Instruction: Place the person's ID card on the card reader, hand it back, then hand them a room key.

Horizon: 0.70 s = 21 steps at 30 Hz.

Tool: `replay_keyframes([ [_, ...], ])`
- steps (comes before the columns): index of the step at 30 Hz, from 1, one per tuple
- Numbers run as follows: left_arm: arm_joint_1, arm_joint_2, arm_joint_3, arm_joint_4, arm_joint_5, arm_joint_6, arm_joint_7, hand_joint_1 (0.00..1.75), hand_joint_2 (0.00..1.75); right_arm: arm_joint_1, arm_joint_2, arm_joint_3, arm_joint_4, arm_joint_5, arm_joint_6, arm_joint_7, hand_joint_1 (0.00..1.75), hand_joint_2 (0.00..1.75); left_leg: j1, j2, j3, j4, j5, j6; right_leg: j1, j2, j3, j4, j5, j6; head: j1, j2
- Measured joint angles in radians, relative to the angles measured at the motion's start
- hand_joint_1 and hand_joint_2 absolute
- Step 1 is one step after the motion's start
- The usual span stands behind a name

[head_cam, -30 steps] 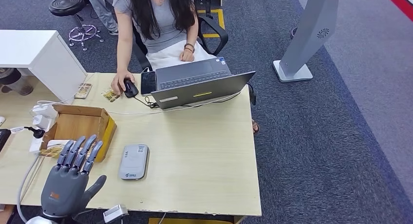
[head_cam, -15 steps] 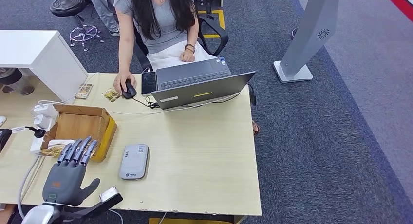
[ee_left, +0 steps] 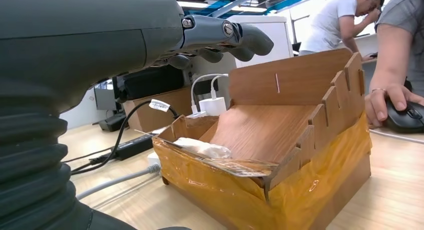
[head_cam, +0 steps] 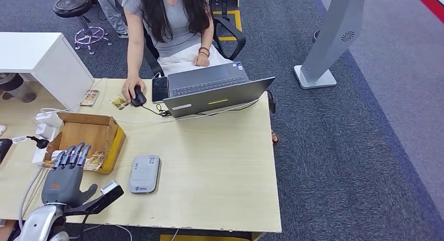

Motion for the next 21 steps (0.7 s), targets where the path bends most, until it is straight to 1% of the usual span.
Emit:
replay_keyframes([
  [11, -0.006, -0.006, 0.004, 0.027, 0.000, -0.001, 0.001, 0.00, 1.75, 0.000, 0.000, 0.000, 0.000, 0.007, 0.001, 0.001, 0.00, 1.75, 0.000, 0.000, 0.000, 0.000, 0.000, 0.000, 0.000, 0.000, 0.000, 0.000, 0.000, 0.000, 0.000, 0.000],
  [21, -0.012, -0.012, 0.032, 0.041, 0.000, -0.002, 0.005, 0.00, 1.75, 0.000, -0.001, 0.001, 0.000, 0.016, 0.011, 0.003, 0.00, 1.75, 0.000, 0.000, 0.000, 0.000, 0.000, 0.000, 0.000, 0.000, 0.000, 0.000, 0.000, 0.000, 0.000, 0.000],
])
